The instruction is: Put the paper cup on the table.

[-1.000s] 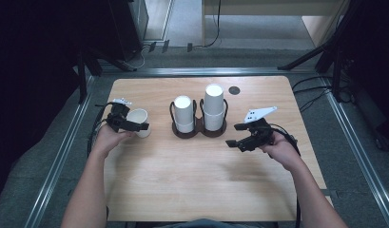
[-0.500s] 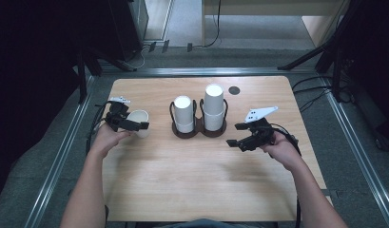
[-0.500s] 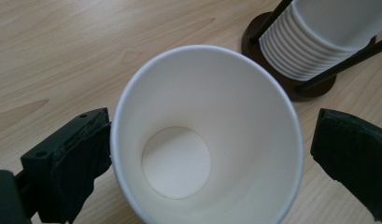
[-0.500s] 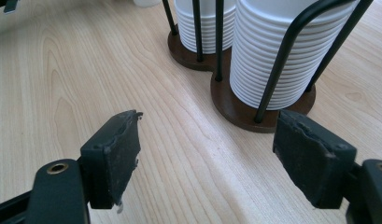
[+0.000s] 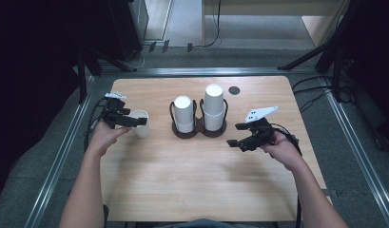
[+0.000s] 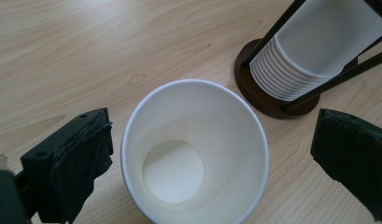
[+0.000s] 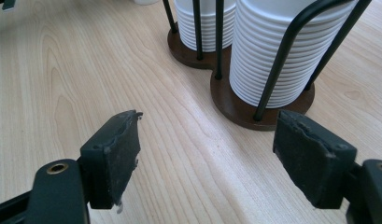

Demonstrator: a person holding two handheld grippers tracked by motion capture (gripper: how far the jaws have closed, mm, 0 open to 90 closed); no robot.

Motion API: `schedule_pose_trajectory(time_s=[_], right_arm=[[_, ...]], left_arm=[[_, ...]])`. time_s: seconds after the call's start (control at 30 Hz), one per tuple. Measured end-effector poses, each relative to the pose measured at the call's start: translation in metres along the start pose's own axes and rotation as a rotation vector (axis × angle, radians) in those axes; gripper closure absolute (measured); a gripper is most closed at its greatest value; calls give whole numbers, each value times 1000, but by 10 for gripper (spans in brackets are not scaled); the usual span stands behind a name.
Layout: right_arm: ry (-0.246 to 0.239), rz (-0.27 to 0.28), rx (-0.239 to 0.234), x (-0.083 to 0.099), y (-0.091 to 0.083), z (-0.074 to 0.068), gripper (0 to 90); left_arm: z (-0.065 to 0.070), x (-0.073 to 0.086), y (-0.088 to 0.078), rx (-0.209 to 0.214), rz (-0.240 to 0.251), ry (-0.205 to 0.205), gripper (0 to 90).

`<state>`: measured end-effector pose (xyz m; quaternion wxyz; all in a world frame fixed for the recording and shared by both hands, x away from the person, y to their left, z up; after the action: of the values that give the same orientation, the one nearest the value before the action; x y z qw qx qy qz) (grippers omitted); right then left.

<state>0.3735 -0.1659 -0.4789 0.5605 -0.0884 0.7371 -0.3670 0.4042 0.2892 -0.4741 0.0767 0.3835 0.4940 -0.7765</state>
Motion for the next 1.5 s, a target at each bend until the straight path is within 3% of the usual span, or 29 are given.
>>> schedule_pose_trajectory(time_s=[0.1,0.33,0.63,0.77,1.03,1.2,1.5], right_arm=[[0,-1,-2,0,0,0,230],[18,2,-10,0,-1,0,227],[17,-1,-11,0,-2,0,227],[16,0,-5,0,-3,0,227],[9,-3,-4,1,-6,-3,227],[-2,-7,-4,0,-5,-5,227],[-9,-11,-8,0,-3,-8,226]], left_arm=[[1,-1,-3,-15,10,5,0],[5,-5,-10,2,32,1,0],[22,-16,-23,24,74,59,0],[34,-18,-22,37,58,92,0],[53,-17,-15,78,35,115,0],[64,-16,-10,82,18,143,0],[82,-13,4,120,-5,160,0]])
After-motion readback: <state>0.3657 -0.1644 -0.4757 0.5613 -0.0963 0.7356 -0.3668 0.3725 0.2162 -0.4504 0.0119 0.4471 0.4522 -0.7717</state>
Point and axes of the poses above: each handheld gripper's, and its own axes: y roughly forward along the jaws, x roughly out of its underside, z roughly to its right, the point moved 2 cm from there along y, roughly forward along the jaws
